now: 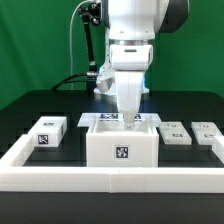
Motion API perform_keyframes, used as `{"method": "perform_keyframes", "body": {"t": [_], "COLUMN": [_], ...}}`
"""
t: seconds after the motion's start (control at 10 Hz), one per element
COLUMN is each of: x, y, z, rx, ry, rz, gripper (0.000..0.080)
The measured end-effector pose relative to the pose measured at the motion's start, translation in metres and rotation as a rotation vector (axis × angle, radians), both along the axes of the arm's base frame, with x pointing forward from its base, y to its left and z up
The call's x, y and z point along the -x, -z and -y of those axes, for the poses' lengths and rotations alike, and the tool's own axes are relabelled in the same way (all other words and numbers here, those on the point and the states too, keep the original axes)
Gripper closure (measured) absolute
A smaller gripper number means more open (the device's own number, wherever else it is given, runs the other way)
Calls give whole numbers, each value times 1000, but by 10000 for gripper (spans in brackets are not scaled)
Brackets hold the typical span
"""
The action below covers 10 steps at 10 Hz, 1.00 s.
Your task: Assemble cabinet
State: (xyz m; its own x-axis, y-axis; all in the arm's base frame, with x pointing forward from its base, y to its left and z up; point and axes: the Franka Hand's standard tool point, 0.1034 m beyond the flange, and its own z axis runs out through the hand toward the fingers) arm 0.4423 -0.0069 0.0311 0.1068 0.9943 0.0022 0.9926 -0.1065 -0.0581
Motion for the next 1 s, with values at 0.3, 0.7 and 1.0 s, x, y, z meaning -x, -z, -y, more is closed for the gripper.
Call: {"method": "perform_keyframes", "body": {"t": [0.3,0.7,1.0], "x": [1,1,1], "y": [10,10,10], "z": [-6,-5,-5], "rx": [-6,-6,-6], "ry": [-4,2,3], "rz": [-8,-8,-9], "gripper": [2,175,554]}}
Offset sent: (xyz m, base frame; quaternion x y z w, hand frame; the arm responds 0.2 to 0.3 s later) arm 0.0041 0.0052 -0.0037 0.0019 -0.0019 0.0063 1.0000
